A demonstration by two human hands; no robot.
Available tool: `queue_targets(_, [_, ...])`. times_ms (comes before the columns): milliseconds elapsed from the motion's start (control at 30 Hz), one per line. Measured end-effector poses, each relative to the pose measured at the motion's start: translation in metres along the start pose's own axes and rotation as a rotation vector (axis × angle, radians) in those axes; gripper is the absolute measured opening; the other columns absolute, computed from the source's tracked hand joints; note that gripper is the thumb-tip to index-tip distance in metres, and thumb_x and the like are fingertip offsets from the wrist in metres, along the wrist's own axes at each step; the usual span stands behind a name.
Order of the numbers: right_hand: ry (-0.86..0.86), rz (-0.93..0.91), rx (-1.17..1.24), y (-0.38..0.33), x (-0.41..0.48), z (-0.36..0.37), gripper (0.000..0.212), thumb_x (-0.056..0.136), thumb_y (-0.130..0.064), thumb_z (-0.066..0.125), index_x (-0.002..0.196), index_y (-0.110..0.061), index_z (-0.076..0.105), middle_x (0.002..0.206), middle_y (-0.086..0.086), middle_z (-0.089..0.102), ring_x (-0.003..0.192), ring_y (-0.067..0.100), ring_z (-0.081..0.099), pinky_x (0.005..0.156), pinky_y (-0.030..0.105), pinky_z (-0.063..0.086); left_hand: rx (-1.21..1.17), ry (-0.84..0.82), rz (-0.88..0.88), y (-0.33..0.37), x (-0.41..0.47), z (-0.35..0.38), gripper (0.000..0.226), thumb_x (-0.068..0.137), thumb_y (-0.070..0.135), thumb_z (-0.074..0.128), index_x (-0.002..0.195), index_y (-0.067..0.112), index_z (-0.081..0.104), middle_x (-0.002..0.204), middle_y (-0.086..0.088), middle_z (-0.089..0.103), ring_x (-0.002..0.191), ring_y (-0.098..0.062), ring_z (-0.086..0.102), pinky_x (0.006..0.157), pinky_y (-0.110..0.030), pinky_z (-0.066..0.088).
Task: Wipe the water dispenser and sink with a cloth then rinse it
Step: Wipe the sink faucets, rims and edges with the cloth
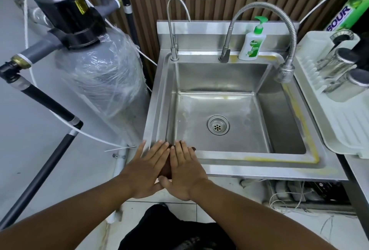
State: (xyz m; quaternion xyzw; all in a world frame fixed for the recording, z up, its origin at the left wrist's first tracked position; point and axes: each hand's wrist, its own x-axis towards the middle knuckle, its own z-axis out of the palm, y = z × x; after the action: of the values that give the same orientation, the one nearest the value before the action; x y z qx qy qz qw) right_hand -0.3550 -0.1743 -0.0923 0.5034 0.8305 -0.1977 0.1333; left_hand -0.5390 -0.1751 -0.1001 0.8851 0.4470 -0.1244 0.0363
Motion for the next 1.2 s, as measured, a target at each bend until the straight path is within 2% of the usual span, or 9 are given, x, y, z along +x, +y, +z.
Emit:
queue_targets(100, [0.011, -0.021, 0.001, -0.003, 0.005, 0.003, 0.106, 0.09, -0.079, 0.021, 0.158, -0.005, -0.011, 0.166, 0.016, -0.02, 0.151, 0.029, -0.028, 0.123, 0.047, -0.017, -0.025, -0.012, -0.002, -0.001, -0.003, 0.001, 0.11, 0.08, 0.083, 0.042, 0.152, 0.001, 0.04, 0.162, -0.017, 0.033, 0.153, -0.033, 0.024, 0.117, -0.063, 0.011])
queue_targets(200, [0.019, -0.051, -0.016, 0.006, 0.0, 0.005, 0.108, 0.09, -0.08, 0.025, 0.159, -0.006, -0.012, 0.166, 0.015, -0.022, 0.151, 0.027, -0.028, 0.122, 0.044, -0.019, -0.042, -0.042, -0.017, 0.01, 0.001, 0.001, 0.123, 0.074, 0.092, 0.04, 0.154, -0.002, 0.036, 0.162, -0.019, 0.031, 0.154, -0.033, 0.02, 0.117, -0.062, 0.009])
queue_targets(367, [0.048, -0.063, -0.044, 0.036, -0.017, 0.012, 0.109, 0.089, -0.079, 0.03, 0.159, -0.006, -0.011, 0.167, 0.013, -0.02, 0.151, 0.026, -0.028, 0.124, 0.045, -0.014, -0.077, -0.048, 0.006, 0.037, 0.018, -0.005, 0.133, 0.072, 0.1, 0.018, 0.159, 0.0, 0.011, 0.169, -0.016, 0.007, 0.155, -0.033, -0.01, 0.119, -0.058, -0.011])
queue_targets(533, [0.051, -0.066, -0.081, 0.079, -0.042, 0.012, 0.107, 0.089, -0.078, 0.029, 0.158, -0.007, -0.012, 0.166, 0.012, -0.022, 0.151, 0.026, -0.028, 0.124, 0.046, -0.013, -0.096, -0.054, 0.05, 0.071, 0.046, -0.012, 0.133, 0.073, 0.097, 0.031, 0.16, 0.0, 0.005, 0.169, -0.017, 0.0, 0.155, -0.031, -0.016, 0.119, -0.057, -0.015])
queue_targets(700, [0.072, -0.039, -0.11, 0.12, -0.067, 0.014, 0.106, 0.091, -0.078, 0.028, 0.159, -0.007, -0.012, 0.166, 0.01, -0.023, 0.15, 0.024, -0.03, 0.121, 0.045, -0.017, -0.083, -0.056, 0.086, 0.106, 0.075, -0.019, 0.132, 0.073, 0.096, 0.035, 0.158, -0.003, 0.018, 0.167, -0.02, 0.014, 0.156, -0.033, -0.003, 0.119, -0.058, -0.01])
queue_targets(833, [0.085, 0.008, -0.135, 0.151, -0.087, 0.018, 0.109, 0.088, -0.079, 0.029, 0.159, -0.005, -0.008, 0.166, 0.012, -0.019, 0.15, 0.026, -0.029, 0.119, 0.05, -0.017, -0.095, -0.03, 0.087, 0.138, 0.099, -0.027, 0.134, 0.073, 0.094, 0.037, 0.16, 0.001, -0.002, 0.169, -0.015, -0.009, 0.154, -0.029, -0.022, 0.119, -0.057, -0.02])
queue_targets(967, [0.109, 0.069, -0.124, 0.16, -0.096, 0.024, 0.115, 0.08, -0.082, 0.034, 0.157, 0.0, 0.008, 0.167, 0.019, 0.003, 0.154, 0.034, -0.012, 0.12, 0.054, -0.005, -0.097, -0.047, 0.089, 0.156, 0.111, -0.032, 0.143, 0.065, 0.097, 0.044, 0.16, 0.004, -0.009, 0.168, -0.014, -0.017, 0.151, -0.028, -0.031, 0.119, -0.058, -0.022])
queue_targets(1067, [0.076, 0.109, -0.109, 0.148, -0.094, 0.025, 0.122, 0.077, -0.085, 0.028, 0.157, -0.001, -0.012, 0.163, 0.019, -0.025, 0.148, 0.033, -0.033, 0.122, 0.055, -0.011, -0.086, -0.062, 0.083, 0.154, 0.107, -0.031, 0.15, 0.059, 0.097, 0.05, 0.16, 0.006, -0.012, 0.168, -0.012, -0.02, 0.149, -0.026, -0.035, 0.118, -0.06, -0.021])
queue_targets(1200, [0.116, 0.142, -0.054, 0.124, -0.087, 0.024, 0.125, 0.074, -0.084, 0.034, 0.155, -0.002, -0.015, 0.162, 0.018, -0.027, 0.143, 0.031, -0.043, 0.119, 0.053, -0.02, -0.062, -0.086, 0.064, 0.14, 0.093, -0.027, 0.151, 0.057, 0.096, 0.054, 0.16, 0.007, -0.012, 0.167, -0.012, -0.022, 0.147, -0.026, -0.038, 0.117, -0.061, -0.022])
